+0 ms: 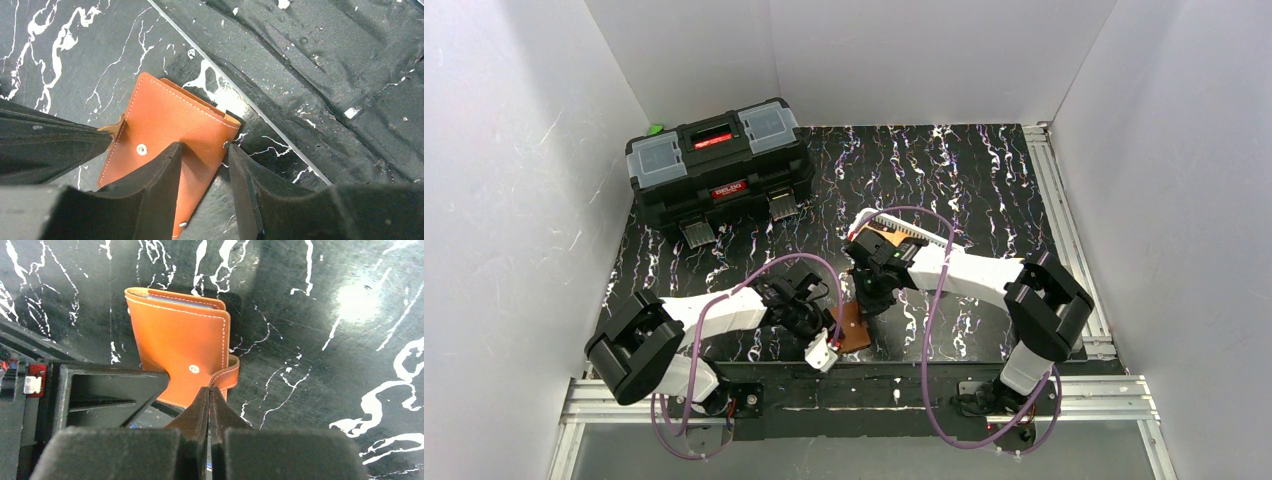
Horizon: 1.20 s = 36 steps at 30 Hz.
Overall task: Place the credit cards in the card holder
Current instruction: Close the card holder at the center of the board.
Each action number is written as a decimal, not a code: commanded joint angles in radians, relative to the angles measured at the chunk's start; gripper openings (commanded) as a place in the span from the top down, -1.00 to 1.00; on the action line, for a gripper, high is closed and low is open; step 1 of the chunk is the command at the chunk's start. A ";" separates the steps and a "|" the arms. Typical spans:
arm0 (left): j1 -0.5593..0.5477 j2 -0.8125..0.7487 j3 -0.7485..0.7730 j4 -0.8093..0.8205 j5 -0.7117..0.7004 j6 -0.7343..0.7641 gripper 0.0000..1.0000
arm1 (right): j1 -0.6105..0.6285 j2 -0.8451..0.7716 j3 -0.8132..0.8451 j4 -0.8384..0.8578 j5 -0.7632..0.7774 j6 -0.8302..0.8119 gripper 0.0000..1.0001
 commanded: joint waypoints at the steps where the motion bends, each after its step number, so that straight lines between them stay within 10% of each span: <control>1: -0.013 0.026 -0.012 -0.099 -0.032 -0.013 0.24 | 0.001 -0.018 -0.004 0.076 -0.074 -0.022 0.97; 36: -0.018 0.016 -0.008 -0.096 -0.045 -0.034 0.35 | 0.001 0.094 0.033 0.109 -0.161 -0.041 0.97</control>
